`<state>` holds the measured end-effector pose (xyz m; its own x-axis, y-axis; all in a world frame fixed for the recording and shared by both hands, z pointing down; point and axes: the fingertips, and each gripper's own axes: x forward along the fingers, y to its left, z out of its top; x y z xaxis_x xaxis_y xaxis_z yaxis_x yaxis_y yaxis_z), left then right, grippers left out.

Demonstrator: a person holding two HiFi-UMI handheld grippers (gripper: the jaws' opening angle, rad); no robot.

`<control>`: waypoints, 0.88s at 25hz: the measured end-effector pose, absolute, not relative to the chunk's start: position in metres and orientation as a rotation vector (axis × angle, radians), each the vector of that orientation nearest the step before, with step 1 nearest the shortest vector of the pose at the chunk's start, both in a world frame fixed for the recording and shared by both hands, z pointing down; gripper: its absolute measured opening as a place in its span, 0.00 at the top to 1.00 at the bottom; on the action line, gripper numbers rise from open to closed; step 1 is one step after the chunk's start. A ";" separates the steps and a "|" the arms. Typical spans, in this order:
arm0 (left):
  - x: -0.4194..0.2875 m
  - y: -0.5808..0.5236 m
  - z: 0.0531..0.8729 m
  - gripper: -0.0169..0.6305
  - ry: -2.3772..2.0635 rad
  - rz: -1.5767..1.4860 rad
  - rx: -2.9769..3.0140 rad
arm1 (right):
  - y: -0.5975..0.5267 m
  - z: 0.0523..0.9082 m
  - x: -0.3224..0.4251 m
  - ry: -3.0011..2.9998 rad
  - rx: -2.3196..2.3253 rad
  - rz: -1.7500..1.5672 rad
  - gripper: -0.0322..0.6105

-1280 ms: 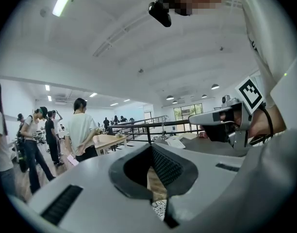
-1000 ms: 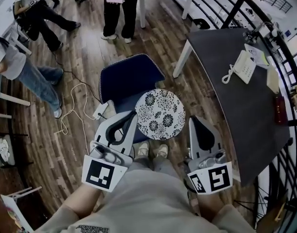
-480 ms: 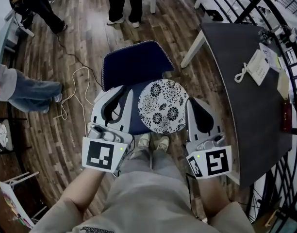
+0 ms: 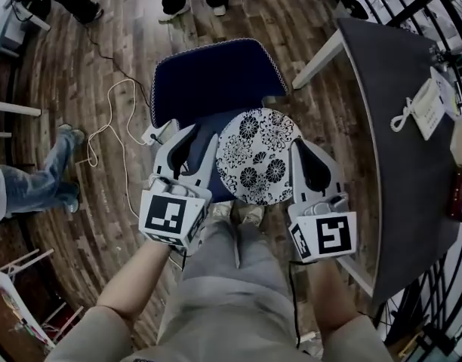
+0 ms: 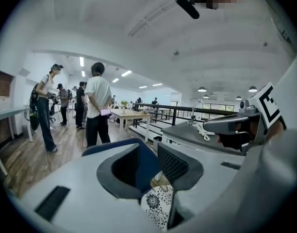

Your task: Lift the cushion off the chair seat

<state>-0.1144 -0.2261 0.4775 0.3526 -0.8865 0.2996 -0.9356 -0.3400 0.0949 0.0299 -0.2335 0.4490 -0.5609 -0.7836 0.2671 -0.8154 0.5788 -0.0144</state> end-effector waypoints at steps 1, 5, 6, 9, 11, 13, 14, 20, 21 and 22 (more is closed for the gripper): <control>-0.114 -0.229 0.498 0.82 -1.610 0.305 2.350 | -0.237 0.464 0.031 -2.570 1.328 0.220 0.95; -0.112 -0.237 0.580 0.78 -1.510 0.408 2.287 | -0.245 0.527 0.032 -2.529 1.317 0.297 0.95; -0.112 -0.237 0.601 0.78 -1.487 0.434 2.272 | -0.247 0.542 0.032 -2.519 1.312 0.312 0.95; -0.110 -0.235 0.661 0.77 -1.424 0.506 2.229 | -0.252 0.587 0.031 -2.493 1.301 0.353 0.95; -0.108 -0.232 0.699 0.77 -1.395 0.542 2.197 | -0.253 0.617 0.032 -2.476 1.296 0.386 0.95; -0.106 -0.227 0.735 0.77 -1.364 0.566 2.157 | -0.252 0.647 0.033 -2.457 1.288 0.423 0.95; -0.104 -0.223 0.752 0.77 -1.344 0.575 2.133 | -0.250 0.662 0.033 -2.446 1.280 0.444 0.95; -0.106 -0.209 0.843 0.75 -1.287 0.661 2.014 | -0.247 0.731 0.036 -2.403 1.247 0.528 0.95; -0.109 -0.208 0.855 0.75 -1.289 0.675 1.993 | -0.247 0.742 0.038 -2.394 1.244 0.538 0.95; -0.111 -0.207 0.868 0.75 -1.290 0.689 1.973 | -0.246 0.753 0.039 -2.384 1.241 0.550 0.95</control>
<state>-0.1110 -0.2066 0.8678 0.3712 -0.5711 0.7322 -0.9261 -0.2846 0.2475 0.0392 -0.2462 0.7529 -0.5285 -0.6778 0.5112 -0.8332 0.5295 -0.1593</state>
